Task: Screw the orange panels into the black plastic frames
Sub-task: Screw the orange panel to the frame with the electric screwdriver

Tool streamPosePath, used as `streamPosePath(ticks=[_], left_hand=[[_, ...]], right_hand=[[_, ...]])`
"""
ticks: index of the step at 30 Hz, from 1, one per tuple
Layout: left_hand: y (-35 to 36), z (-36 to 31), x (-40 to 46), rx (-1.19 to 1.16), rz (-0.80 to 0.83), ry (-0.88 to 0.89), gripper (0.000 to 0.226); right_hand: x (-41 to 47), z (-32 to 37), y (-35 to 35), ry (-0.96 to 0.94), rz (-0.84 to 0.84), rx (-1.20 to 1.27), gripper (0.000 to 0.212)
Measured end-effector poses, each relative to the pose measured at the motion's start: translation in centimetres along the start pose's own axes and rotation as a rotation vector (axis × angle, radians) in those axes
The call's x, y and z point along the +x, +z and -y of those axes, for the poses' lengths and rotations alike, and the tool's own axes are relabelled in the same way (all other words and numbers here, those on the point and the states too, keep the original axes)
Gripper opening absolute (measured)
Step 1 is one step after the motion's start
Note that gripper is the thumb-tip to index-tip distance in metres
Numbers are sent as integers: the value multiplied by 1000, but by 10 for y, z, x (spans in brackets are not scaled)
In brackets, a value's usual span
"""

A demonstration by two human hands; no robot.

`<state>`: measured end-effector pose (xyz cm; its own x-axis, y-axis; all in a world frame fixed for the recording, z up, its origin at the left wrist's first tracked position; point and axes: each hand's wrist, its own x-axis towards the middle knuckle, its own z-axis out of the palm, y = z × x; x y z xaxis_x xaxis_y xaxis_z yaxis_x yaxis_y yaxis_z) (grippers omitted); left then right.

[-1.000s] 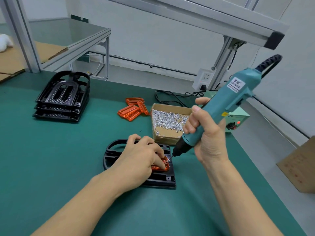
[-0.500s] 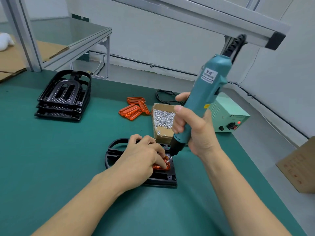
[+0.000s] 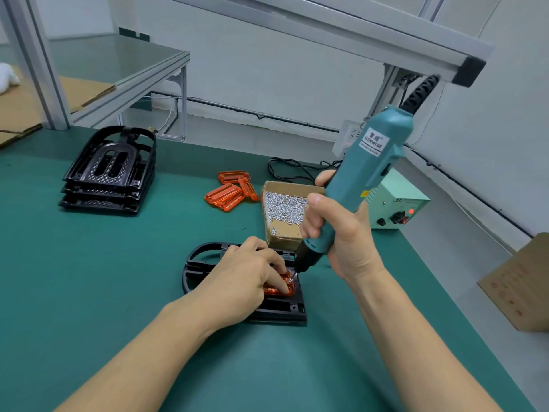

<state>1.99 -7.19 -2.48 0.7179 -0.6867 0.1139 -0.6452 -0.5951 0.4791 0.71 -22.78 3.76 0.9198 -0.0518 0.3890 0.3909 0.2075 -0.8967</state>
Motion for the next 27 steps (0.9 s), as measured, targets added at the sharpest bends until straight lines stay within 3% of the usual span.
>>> streamPosePath(ticks=[27], left_hand=[[-4, -5, -2, -29, 12, -36, 50]], right_hand=[[-1, 1, 0, -15, 77, 23, 24]])
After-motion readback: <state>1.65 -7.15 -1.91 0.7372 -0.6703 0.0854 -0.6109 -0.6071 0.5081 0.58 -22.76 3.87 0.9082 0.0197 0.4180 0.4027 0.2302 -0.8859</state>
